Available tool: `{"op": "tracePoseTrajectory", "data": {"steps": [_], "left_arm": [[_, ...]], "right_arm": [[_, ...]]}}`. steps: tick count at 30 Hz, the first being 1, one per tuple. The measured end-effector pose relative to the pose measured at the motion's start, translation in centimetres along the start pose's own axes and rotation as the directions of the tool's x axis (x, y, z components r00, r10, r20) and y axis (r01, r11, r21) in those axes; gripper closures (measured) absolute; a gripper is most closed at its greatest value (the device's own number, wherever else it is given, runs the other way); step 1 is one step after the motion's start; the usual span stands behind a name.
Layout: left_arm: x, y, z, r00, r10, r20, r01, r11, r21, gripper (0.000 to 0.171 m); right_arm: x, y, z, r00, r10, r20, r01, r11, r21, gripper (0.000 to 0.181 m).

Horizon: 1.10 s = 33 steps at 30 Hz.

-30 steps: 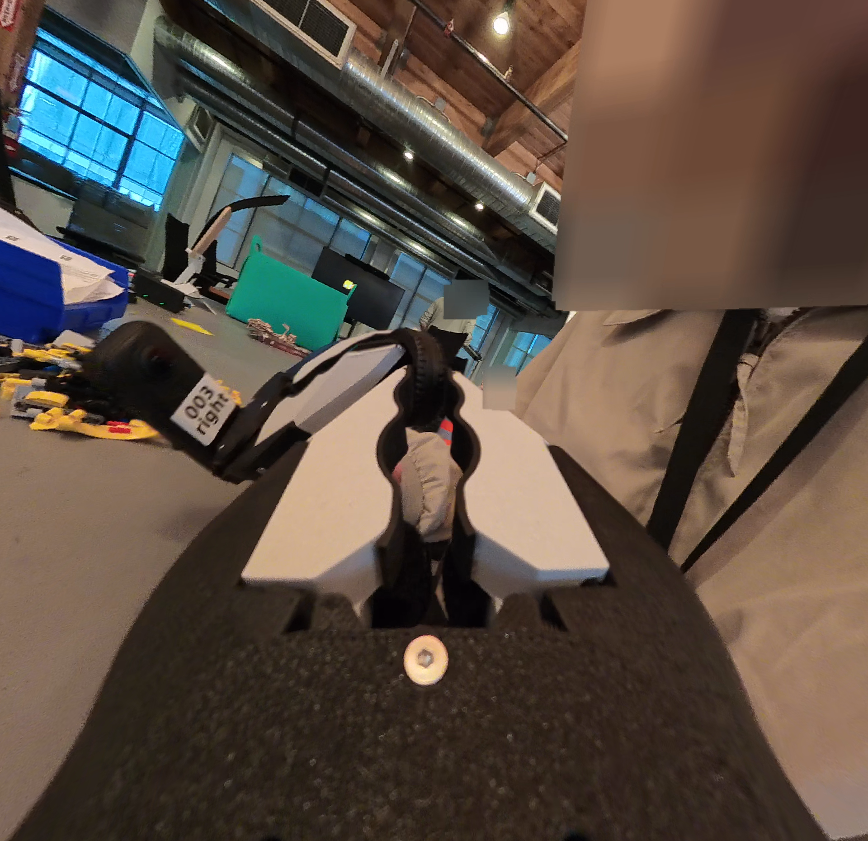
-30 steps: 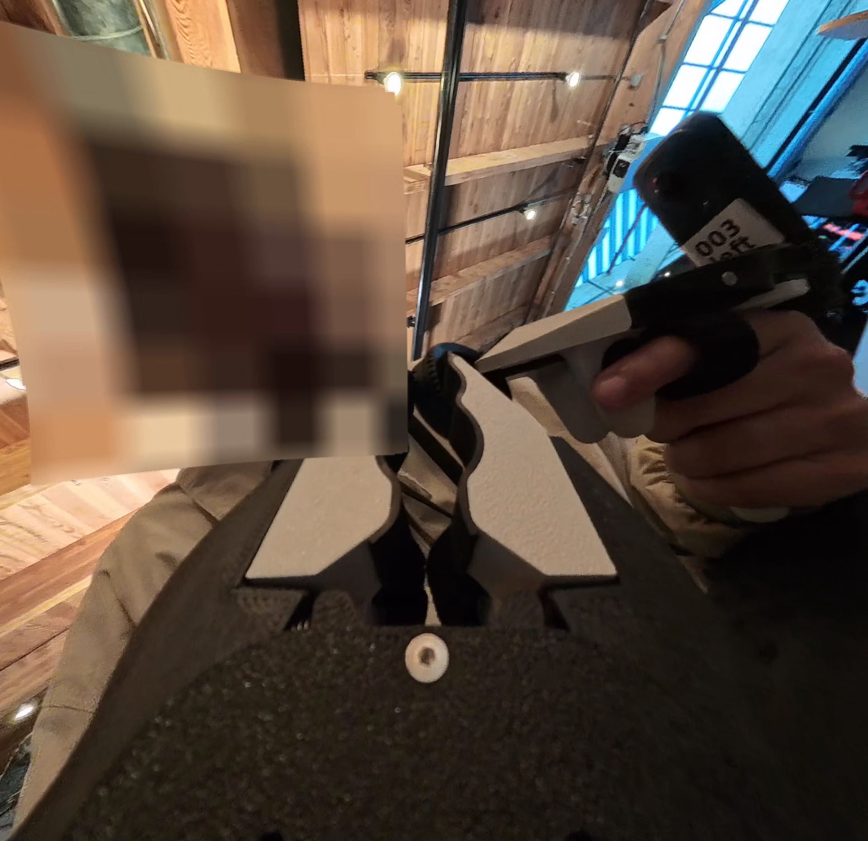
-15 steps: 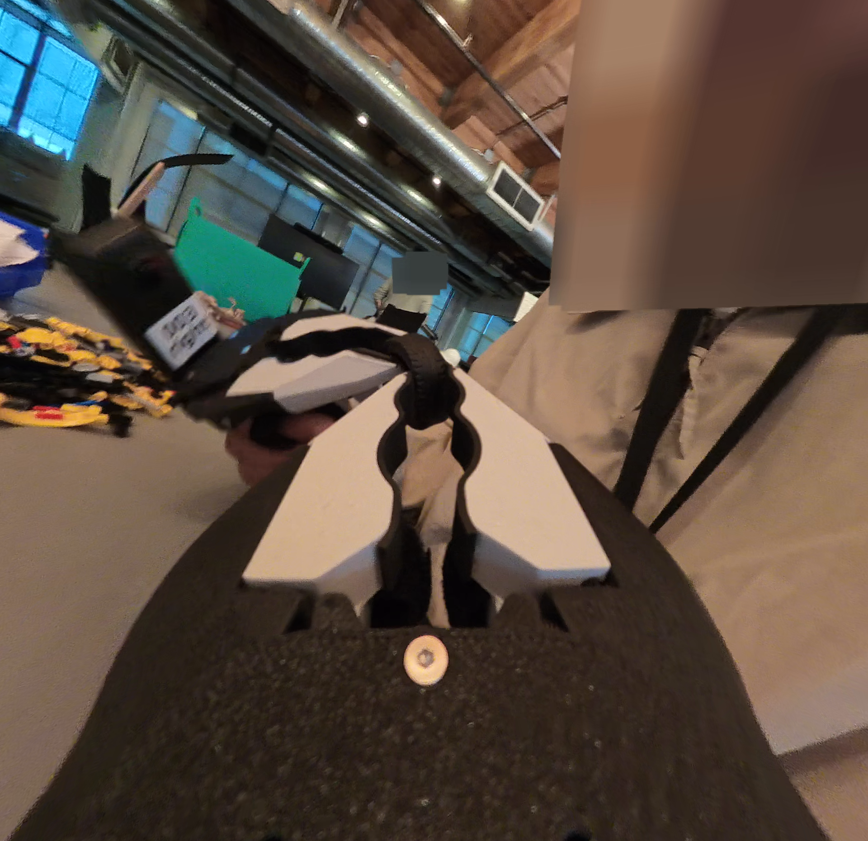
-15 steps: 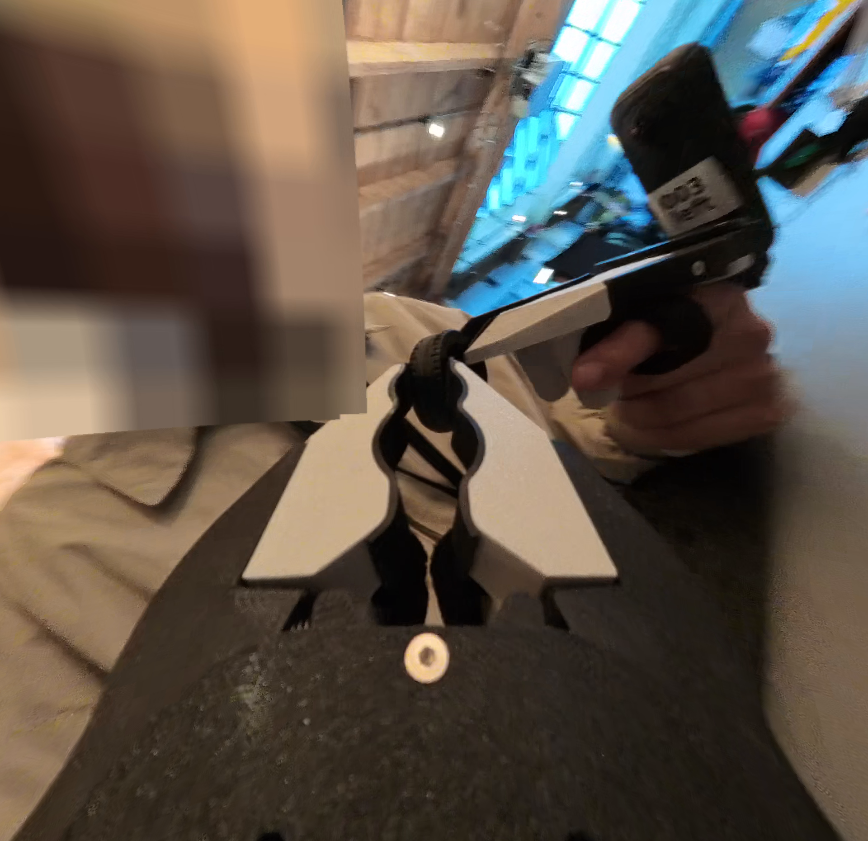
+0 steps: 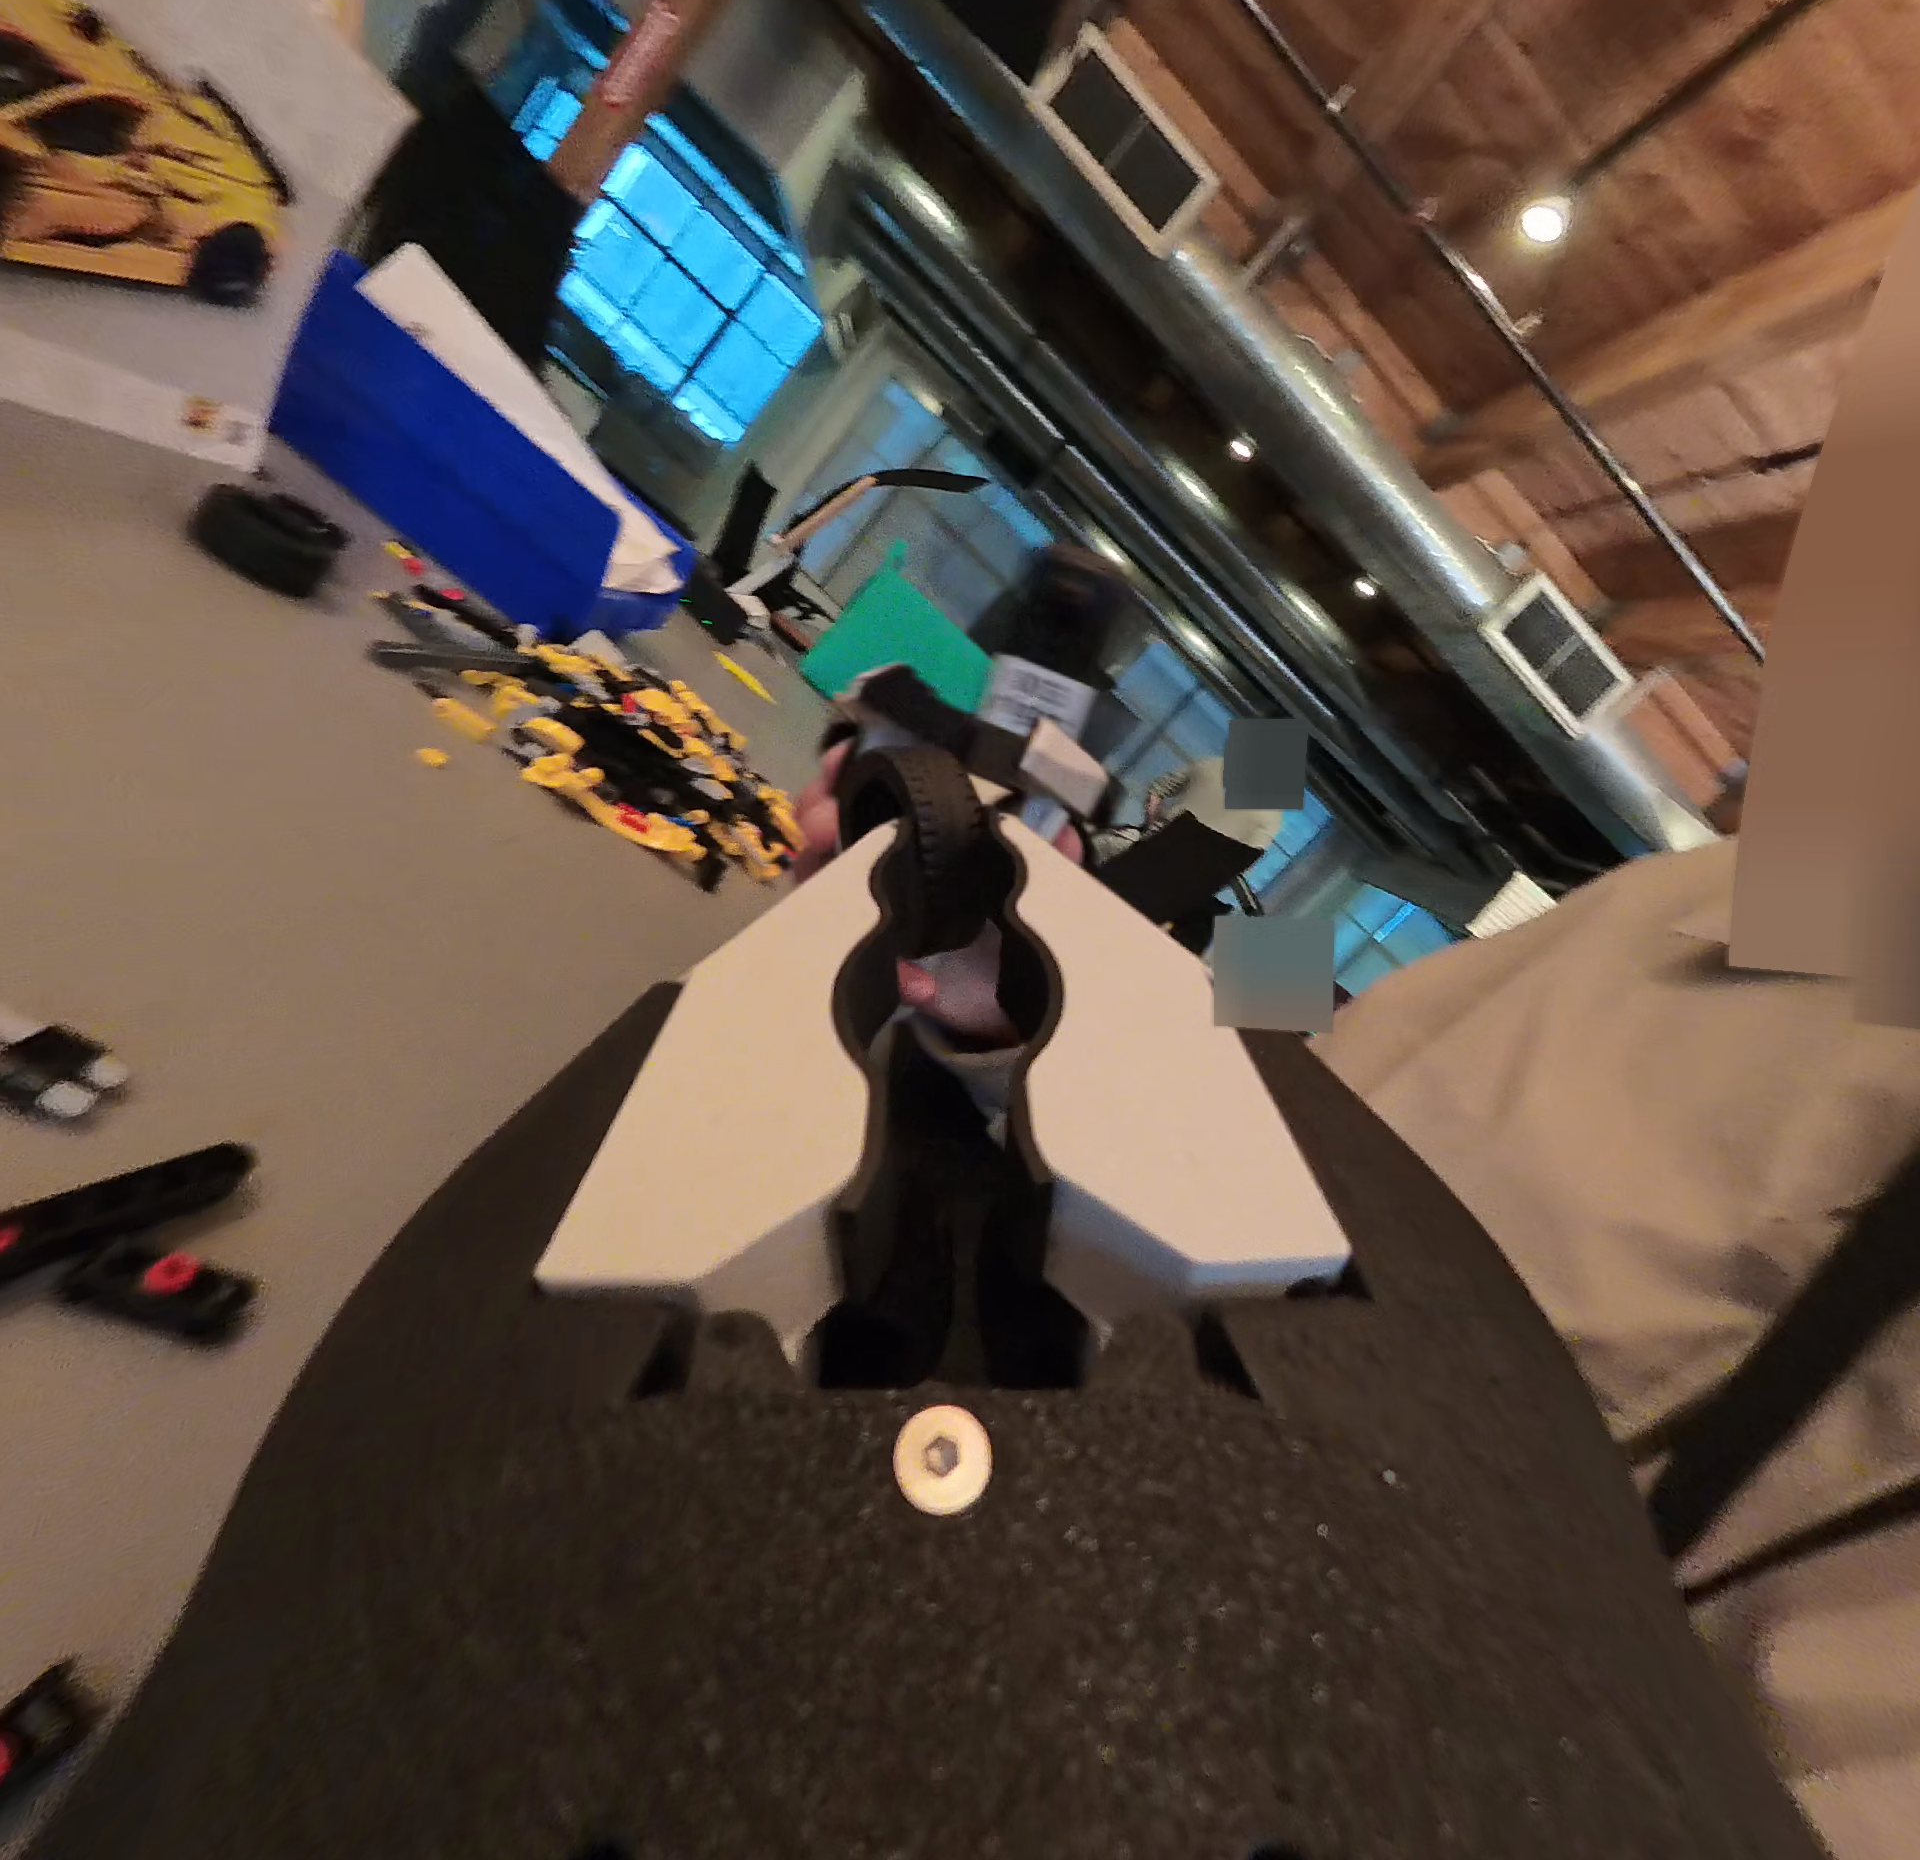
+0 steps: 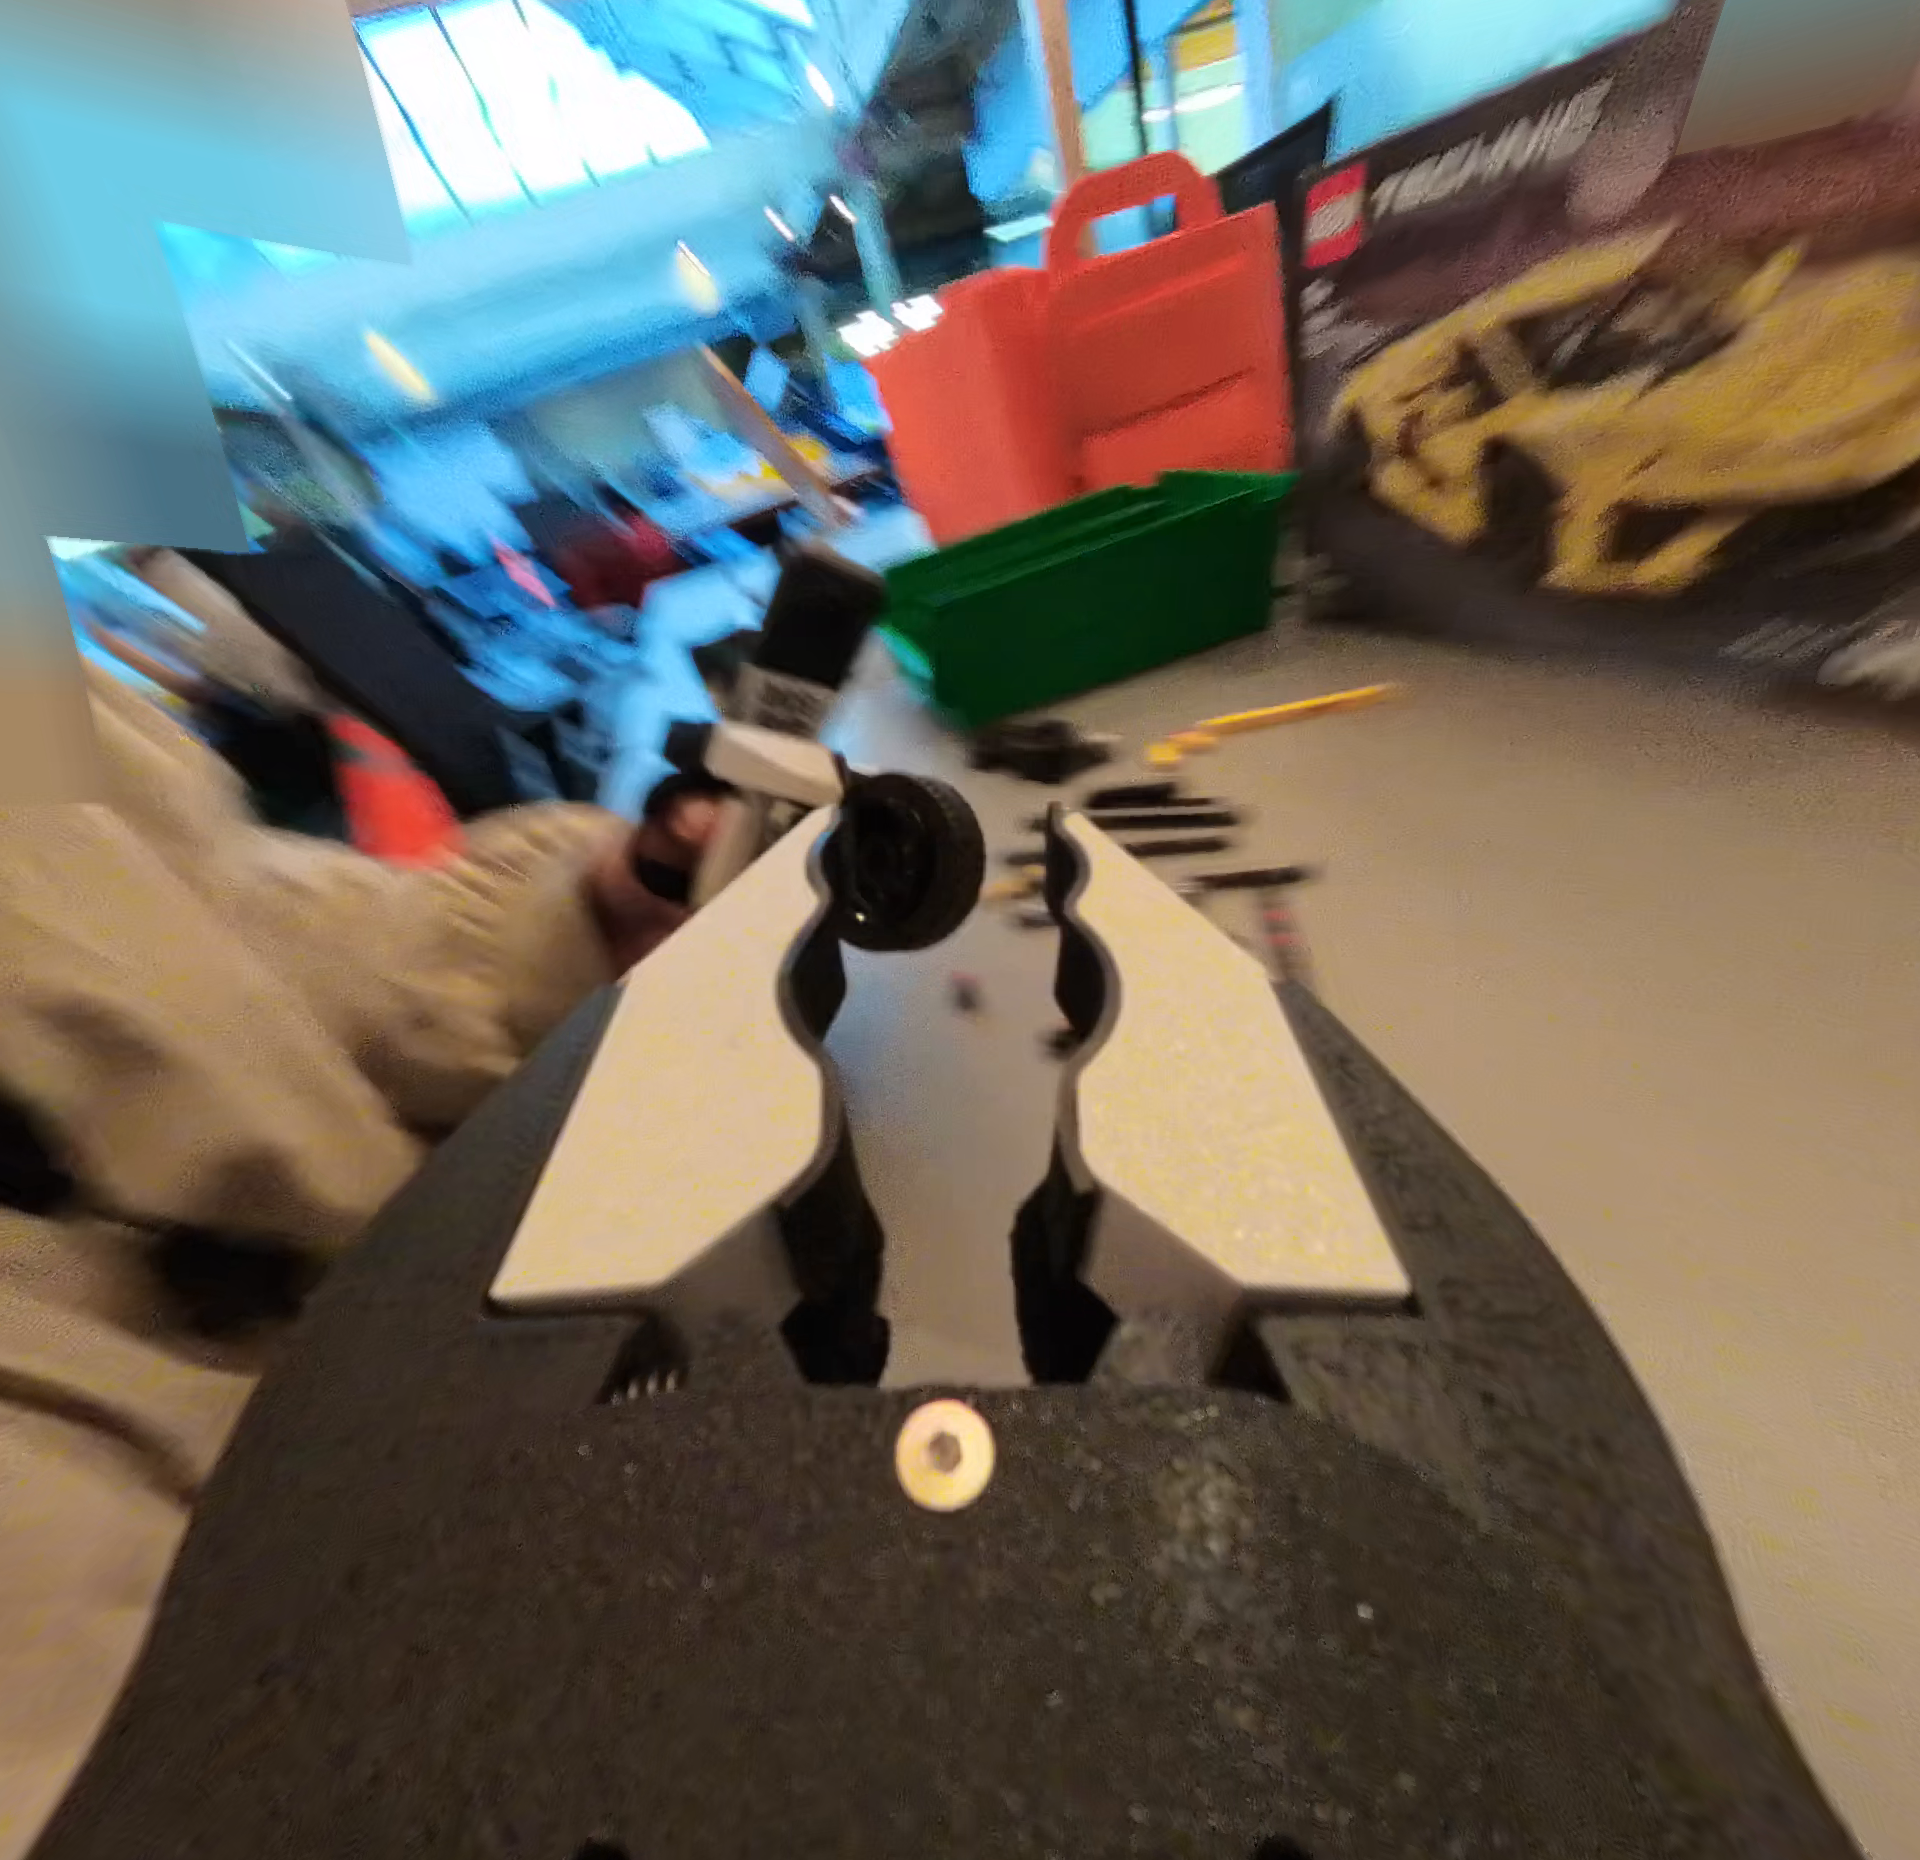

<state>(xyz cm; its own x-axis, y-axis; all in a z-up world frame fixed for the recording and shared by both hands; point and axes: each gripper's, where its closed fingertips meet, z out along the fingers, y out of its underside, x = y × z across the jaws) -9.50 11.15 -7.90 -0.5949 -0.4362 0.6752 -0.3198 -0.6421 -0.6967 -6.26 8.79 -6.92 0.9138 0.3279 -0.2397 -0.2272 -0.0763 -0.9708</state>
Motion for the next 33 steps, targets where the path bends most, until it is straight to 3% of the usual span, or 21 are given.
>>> {"op": "tracePoseTrajectory", "data": {"steps": [1,3,4,7,13,18,20,22,24,26,29,31,33], "left_arm": [[-0.7,0.0,-0.1,0.999,-0.004,0.037,0.004,1.000,0.000,0.160],[-1.1,0.0,-0.1,0.998,-0.006,0.060,0.006,1.000,0.001,0.160],[-1.5,0.1,-0.1,0.996,0.008,0.087,-0.008,1.000,-0.007,0.159],[-1.7,0.5,0.0,0.991,0.046,0.123,-0.042,0.999,-0.031,0.159],[-1.9,0.8,0.2,0.992,0.012,0.124,-0.008,0.999,-0.035,0.160],[-1.9,0.9,0.1,0.987,0.056,0.149,-0.050,0.998,-0.046,0.160],[-1.4,0.7,0.1,0.994,0.026,0.104,-0.023,0.999,-0.031,0.161],[-0.2,0.2,0.0,0.999,-0.036,0.000,0.036,0.999,0.001,0.161],[1.0,-0.1,-0.1,0.993,-0.073,-0.090,0.075,0.997,0.020,0.161],[2.1,-0.1,-0.2,0.984,-0.080,-0.160,0.083,0.996,0.016,0.161],[3.5,0.0,-0.3,0.966,-0.088,-0.242,0.090,0.996,-0.004,0.161],[3.8,0.3,-0.2,0.957,-0.106,-0.269,0.104,0.994,-0.021,0.161],[4.0,0.3,-0.2,0.957,-0.098,-0.274,0.096,0.995,-0.021,0.160]], "right_arm": [[0.2,0.5,0.0,0.984,-0.163,-0.078,0.159,0.986,-0.045,0.152],[0.6,1.3,0.3,0.933,-0.298,-0.204,0.279,0.953,-0.117,0.160],[0.3,1.7,0.7,0.928,-0.304,-0.216,0.281,0.951,-0.133,0.160],[-0.4,3.7,2.1,0.963,-0.201,-0.179,0.166,0.966,-0.197,0.136],[0.4,4.8,2.9,0.919,-0.290,-0.269,0.220,0.940,-0.262,0.139],[0.5,4.8,2.8,0.962,-0.152,-0.225,0.100,0.969,-0.226,0.144],[0.1,4.4,2.8,0.984,-0.033,-0.173,0.006,0.988,-0.156,0.144],[0.0,3.2,2.3,0.989,0.090,-0.121,-0.096,0.995,-0.039,0.162],[-1.1,1.8,1.9,0.960,0.273,0.065,-0.277,0.959,0.064,0.160],[-2.0,1.9,1.9,0.887,0.410,0.211,-0.419,0.908,0.000,0.158],[-3.7,1.4,1.7,0.811,0.463,0.358,-0.482,0.875,-0.041,0.147],[-4.8,0.3,1.4,0.732,0.514,0.447,-0.554,0.831,-0.050,0.164],[-5.2,0.4,1.1,0.654,0.580,0.485,-0.611,0.784,-0.113,0.166]]}}
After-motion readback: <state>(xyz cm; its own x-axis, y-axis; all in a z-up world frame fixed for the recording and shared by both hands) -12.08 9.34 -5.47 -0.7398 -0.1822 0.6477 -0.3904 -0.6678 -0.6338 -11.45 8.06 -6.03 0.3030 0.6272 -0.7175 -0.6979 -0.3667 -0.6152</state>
